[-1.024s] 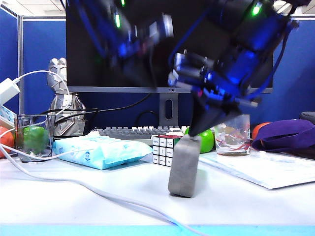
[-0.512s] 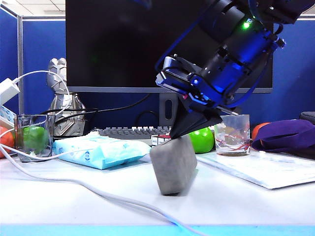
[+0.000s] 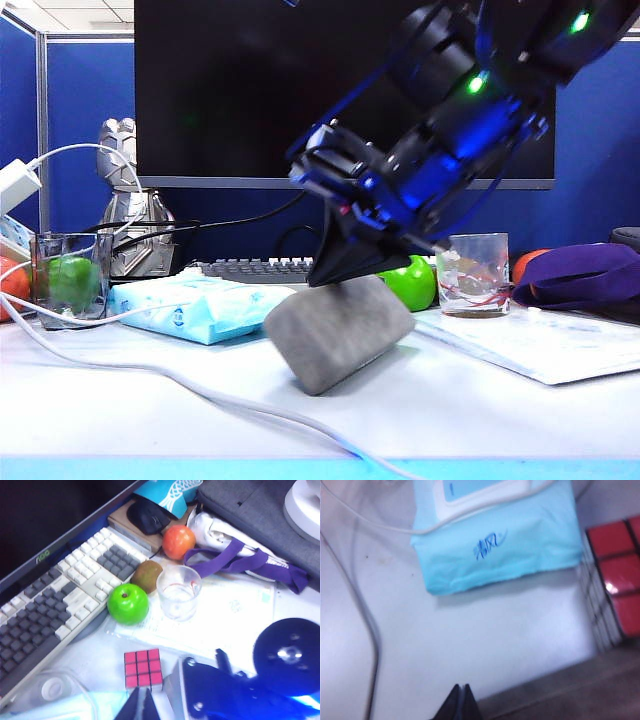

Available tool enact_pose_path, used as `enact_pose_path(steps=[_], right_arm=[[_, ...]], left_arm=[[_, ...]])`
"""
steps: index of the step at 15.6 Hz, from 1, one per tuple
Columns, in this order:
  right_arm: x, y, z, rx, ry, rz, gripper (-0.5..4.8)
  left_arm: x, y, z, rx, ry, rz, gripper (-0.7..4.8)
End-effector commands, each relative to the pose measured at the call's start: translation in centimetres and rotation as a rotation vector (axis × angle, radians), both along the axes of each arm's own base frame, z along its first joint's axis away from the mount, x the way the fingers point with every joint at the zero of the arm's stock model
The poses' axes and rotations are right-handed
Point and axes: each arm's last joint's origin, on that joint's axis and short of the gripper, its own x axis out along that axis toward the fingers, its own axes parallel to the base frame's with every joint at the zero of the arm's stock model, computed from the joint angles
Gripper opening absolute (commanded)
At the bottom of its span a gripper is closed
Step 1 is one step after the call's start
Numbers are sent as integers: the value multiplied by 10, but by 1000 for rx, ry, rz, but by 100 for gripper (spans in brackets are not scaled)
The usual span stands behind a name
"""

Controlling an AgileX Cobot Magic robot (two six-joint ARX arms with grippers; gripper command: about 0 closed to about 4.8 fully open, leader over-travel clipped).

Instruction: Pick up the glasses, fold the temples of the glasses, place the glasses into the glasses case, and finally close the glasses case.

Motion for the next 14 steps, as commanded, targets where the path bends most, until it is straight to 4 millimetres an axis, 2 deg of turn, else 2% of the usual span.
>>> enact_pose_path(steps=[1,4,6,8,9,10,11,12,14], right_arm=[[-10,-7,-24,-122,143,-16,-5],[-10,-11,-26,-196,135,-105,-5],[-10,-11,-25,-193,127,-106,-5],[-8,-9,-8,-124,45,-104,-5],[-8,-9,7,-73,-17,-105,-4],[-11,-11,39,19,-135,-111,-5],[-15,-14,60,81,-218,-118,-5],[-25,-23,97,179,-357,-141,-5],[-46,-39,136,255,-482,-189,-5]], left_arm=[[-3,2,4,-9,-7,-1,-6],[-4,2,4,-7,-3,-2,-6],[-5,2,4,-4,3,-4,-6],[-7,4,6,-5,2,-4,-6],[-9,5,8,-10,-6,-4,-6],[-15,9,16,-26,-32,-4,-6],[-18,11,20,-37,-50,-2,-6],[-27,17,31,-61,-90,0,-6],[-43,28,45,-82,-130,10,-6]])
